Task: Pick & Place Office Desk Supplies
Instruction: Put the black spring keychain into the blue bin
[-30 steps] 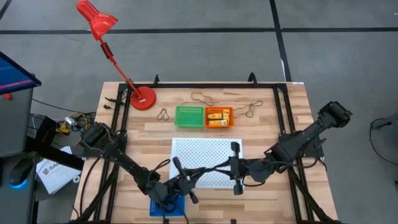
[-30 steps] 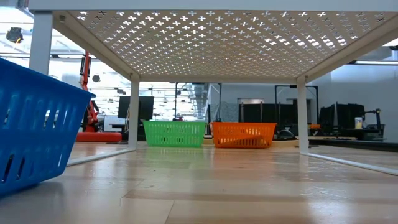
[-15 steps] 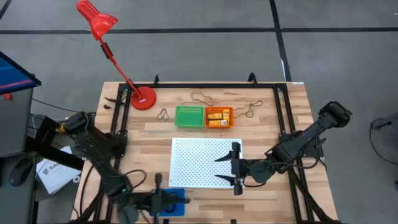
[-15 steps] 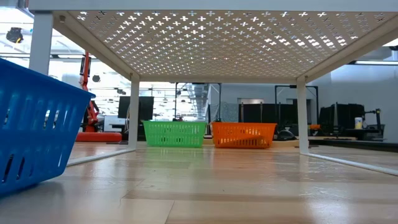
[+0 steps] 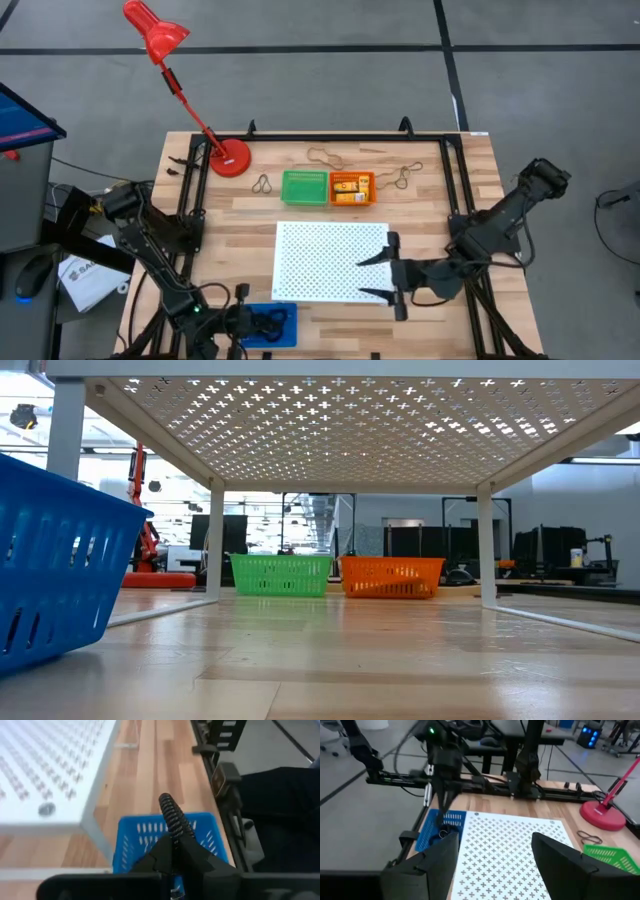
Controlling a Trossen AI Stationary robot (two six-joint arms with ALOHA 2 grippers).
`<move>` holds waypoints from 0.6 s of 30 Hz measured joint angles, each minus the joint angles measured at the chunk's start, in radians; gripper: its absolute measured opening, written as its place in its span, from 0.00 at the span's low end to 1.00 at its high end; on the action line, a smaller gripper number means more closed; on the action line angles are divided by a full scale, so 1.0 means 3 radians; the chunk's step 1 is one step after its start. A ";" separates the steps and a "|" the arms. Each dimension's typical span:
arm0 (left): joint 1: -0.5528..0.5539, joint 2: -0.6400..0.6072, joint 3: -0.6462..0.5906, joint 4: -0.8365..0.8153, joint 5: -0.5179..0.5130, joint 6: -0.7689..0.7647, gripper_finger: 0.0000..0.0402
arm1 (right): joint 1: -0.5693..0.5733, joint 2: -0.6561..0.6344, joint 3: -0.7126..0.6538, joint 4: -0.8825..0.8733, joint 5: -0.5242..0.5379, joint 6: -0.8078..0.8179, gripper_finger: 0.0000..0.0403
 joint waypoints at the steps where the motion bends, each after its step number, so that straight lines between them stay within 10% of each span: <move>1: 0.0000 0.0001 -0.0009 -0.0002 0.0031 -0.0032 0.02 | 0.0034 -0.0010 0.0000 0.0000 0.0020 0.0000 0.62; 18: -0.0011 -0.0001 -0.0035 -0.0250 0.0350 -0.0669 0.12 | 0.0264 -0.0054 0.0000 -0.0011 0.0206 0.0002 0.62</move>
